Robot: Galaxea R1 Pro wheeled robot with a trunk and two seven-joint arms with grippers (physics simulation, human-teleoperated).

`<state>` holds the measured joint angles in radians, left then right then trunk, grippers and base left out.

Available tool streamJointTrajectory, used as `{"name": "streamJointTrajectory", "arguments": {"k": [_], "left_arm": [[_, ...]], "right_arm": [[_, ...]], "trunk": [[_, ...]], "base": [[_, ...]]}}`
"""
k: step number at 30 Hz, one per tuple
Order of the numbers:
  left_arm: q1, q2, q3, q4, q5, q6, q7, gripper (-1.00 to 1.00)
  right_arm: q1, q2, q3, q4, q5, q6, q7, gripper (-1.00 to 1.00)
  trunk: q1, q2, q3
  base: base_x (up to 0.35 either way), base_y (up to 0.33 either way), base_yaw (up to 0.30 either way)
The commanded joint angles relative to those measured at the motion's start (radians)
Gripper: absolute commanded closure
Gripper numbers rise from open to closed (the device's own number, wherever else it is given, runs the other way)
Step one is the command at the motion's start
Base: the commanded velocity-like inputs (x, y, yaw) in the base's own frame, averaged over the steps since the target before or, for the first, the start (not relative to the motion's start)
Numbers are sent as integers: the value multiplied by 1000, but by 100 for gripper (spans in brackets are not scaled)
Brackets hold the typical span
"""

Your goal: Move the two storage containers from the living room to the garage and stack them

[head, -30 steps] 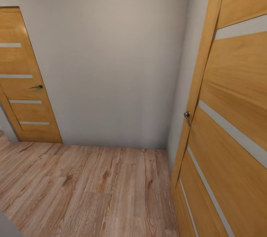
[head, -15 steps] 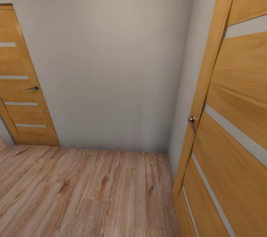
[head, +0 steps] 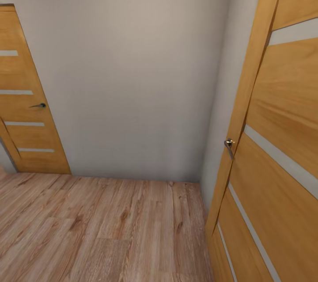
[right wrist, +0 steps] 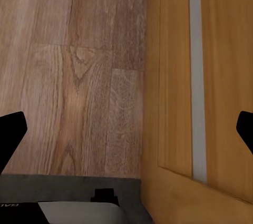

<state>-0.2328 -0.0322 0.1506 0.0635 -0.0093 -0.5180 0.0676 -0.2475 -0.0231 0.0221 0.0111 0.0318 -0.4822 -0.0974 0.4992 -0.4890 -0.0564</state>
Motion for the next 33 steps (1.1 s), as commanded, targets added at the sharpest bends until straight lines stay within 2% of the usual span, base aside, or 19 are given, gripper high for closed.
{"name": "streamJointTrajectory", "arguments": {"k": [1,11,33], "left_arm": [[-2,0,2,4,-1,-7,3,-100],[-2,0,2,4,-1,-7,3,-100],[-2,-2,1,4,-1,-7,3,-100]], "right_arm": [[-1,0,2,1,4,-3,-5,-100],[-1,0,2,1,4,-3,-5,-100],[-1,0,2,1,4,-3,-4,-100]], "trunk": [[1,-2,-2],[1,-2,-2],[1,-2,-2]], "base": [[124,0,0],[255,0,0],[35,0,0]]}}
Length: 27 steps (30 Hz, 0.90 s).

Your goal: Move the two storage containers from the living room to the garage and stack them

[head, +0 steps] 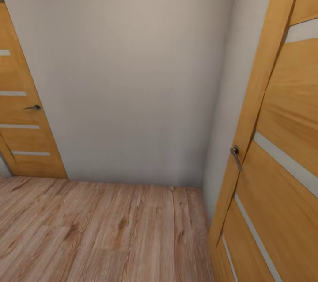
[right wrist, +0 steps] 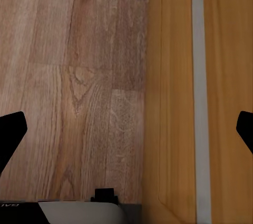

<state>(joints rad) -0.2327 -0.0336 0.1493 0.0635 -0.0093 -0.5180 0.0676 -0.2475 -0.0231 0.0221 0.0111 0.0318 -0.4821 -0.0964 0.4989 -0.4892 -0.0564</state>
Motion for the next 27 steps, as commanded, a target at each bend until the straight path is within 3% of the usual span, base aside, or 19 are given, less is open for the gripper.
{"name": "streamJointTrajectory", "arguments": {"k": [1,7,27], "left_arm": [[-2,0,2,4,-1,-7,3,-100],[-2,0,2,4,-1,-7,3,-100],[-2,0,1,4,-1,-7,2,-100]], "right_arm": [[-1,0,2,1,4,-3,-5,-100],[-1,0,2,1,4,-3,-6,-100],[-1,0,2,1,4,-3,-5,-100]], "trunk": [[1,-2,-2],[1,-2,-2],[1,-2,-2]], "base": [[266,0,0],[188,0,0],[26,0,0]]}}
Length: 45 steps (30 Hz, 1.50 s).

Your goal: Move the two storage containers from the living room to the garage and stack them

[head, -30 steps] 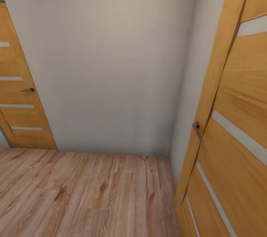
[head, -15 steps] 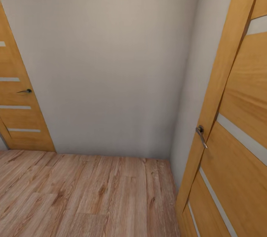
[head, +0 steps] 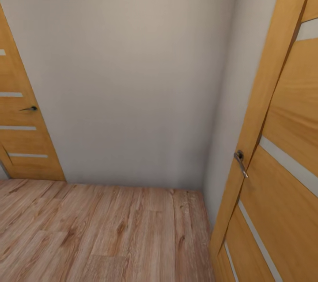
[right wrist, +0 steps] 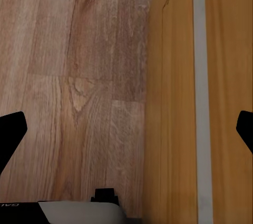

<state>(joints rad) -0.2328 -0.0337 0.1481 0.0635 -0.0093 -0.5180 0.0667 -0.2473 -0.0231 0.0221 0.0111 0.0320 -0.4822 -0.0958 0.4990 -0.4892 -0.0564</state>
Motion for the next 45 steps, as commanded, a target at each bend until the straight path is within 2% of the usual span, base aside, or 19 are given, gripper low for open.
{"name": "streamJointTrajectory", "arguments": {"k": [1,9,26,39,45], "left_arm": [[-2,0,2,4,-1,-7,3,-100],[-2,0,2,4,-1,-7,2,-100],[-2,0,2,4,-1,-7,4,-100],[-2,0,2,4,-1,-7,4,-100],[-2,0,3,4,-1,-7,4,-100]], "right_arm": [[-1,0,2,1,3,-3,-5,-100],[-1,0,2,1,3,-3,-5,-100],[-1,0,2,1,3,-3,-5,-100],[-1,0,2,1,3,-3,-5,-100],[-1,0,2,1,3,-3,-5,-100]], "trunk": [[1,-2,-2],[1,-2,-2],[1,-2,-2],[1,-2,-2],[1,-2,-2]], "base": [[259,0,0],[225,0,0],[9,0,0],[293,0,0],[65,0,0]]}}
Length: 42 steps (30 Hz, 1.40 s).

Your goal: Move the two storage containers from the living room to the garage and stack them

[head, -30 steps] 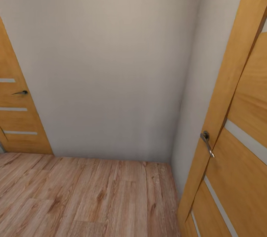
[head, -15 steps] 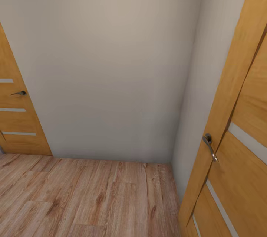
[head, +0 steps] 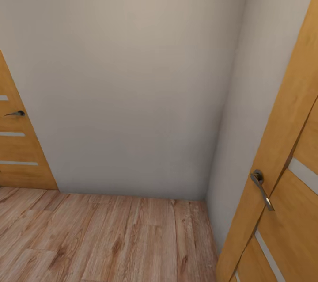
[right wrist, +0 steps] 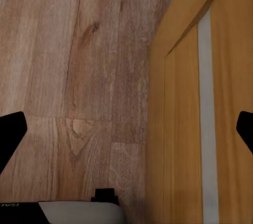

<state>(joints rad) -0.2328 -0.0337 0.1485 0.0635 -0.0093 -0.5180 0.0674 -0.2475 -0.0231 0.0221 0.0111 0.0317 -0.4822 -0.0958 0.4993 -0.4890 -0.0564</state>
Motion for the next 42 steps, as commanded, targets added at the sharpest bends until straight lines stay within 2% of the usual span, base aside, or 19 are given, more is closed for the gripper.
{"name": "streamJointTrajectory", "arguments": {"k": [1,11,42], "left_arm": [[-2,0,2,4,-1,-7,3,-100],[-2,0,2,4,-1,-7,4,-100],[-2,0,2,4,-1,-7,3,-100]], "right_arm": [[-1,0,2,1,4,-3,-5,-100],[-1,0,2,1,4,-3,-5,-100],[-1,0,2,1,4,-3,-5,-100]], "trunk": [[1,-2,-2],[1,-2,-2],[1,-2,-2]], "base": [[7,0,0],[60,0,0],[310,0,0]]}}
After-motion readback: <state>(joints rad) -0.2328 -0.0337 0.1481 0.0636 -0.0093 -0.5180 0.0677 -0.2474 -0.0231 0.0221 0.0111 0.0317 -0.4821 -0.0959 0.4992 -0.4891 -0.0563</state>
